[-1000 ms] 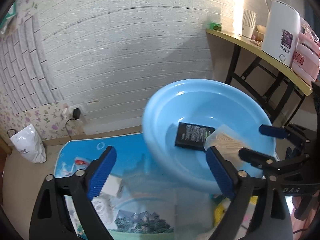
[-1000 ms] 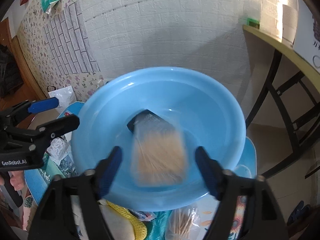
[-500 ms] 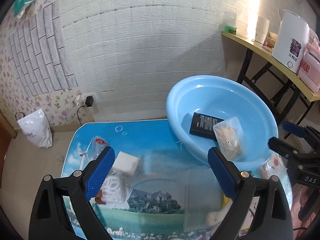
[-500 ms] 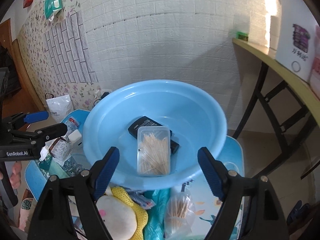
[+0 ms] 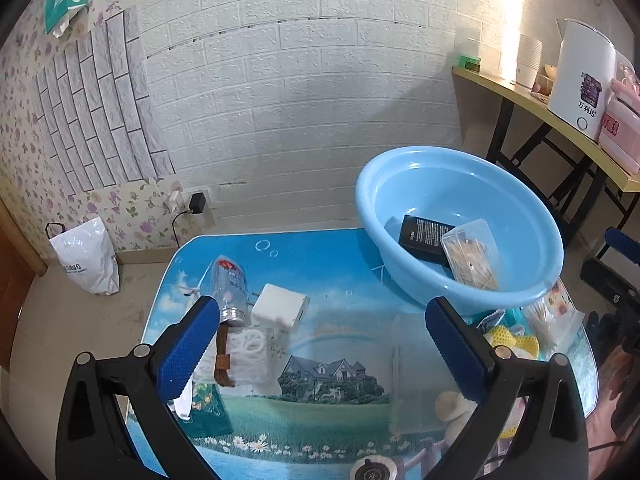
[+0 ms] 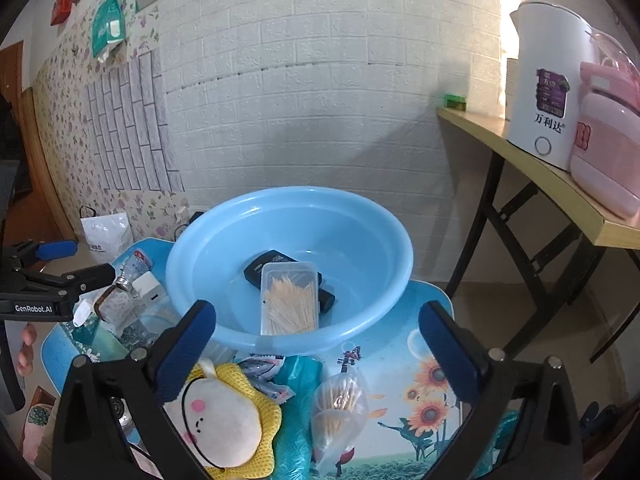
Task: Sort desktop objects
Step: 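Lower the bottle into the blue basin with the left tool while the right tool drops the toothpick box in, then withdraw both tools from the basin back over the table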
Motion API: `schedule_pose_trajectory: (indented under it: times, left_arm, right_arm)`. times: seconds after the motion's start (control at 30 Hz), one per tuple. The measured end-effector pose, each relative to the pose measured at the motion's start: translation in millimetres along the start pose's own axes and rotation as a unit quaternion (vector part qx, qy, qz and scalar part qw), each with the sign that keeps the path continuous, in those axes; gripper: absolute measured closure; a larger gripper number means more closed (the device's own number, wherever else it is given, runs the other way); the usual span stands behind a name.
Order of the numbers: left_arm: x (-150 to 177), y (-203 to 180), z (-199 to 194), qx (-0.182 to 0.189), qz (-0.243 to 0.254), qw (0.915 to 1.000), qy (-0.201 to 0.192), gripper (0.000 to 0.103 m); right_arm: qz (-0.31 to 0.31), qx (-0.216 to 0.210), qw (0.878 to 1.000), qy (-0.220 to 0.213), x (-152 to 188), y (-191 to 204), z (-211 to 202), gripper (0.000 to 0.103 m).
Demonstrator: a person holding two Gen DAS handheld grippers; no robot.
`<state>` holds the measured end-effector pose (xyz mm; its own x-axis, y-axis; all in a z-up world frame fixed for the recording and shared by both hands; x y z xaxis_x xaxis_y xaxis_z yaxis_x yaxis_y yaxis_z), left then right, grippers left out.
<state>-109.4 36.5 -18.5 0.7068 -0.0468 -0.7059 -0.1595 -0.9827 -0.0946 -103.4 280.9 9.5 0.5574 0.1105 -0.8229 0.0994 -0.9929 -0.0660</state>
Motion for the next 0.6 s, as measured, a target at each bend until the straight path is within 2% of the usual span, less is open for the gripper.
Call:
schedule_pose_trajectory:
  times: [0.07,0.13,0.4,0.6]
  left_arm:
    - [4,3,-2,-0.005,-0.002,1.0000,0.000,0.000]
    - [7,5,-2,-0.003,-0.006,1.0000,0.004,0.000]
    - [24,14,-10,-0.002,-0.012,0.9999,-0.005,0.000]
    - [41,16,-12,0.003,-0.018,0.9998,0.005,0.000]
  right_arm:
    - [-0.008,0.007,1.000,-0.028,1,0,-7,0.000]
    - [-0.017,0.015,0.999,-0.033,1,2,-10,0.000]
    - [-0.016,0.012,1.000,0.011,17,7,-11,0.000]
    - [-0.018,0.020,0.999,0.029,34,10,-12,0.000]
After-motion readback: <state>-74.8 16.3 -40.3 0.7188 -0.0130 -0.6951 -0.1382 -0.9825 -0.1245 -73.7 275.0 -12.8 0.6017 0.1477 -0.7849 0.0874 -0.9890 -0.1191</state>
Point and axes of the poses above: each gripper's, at about its wrist camera, not at the fingertips, and z roughly the way its jaws point, y to its left, x to its underside, the point moved 5 cm from there along z, roughly the way its jaws point, and after that the axes turned 10 degrees about x, right-handed, at the moved point
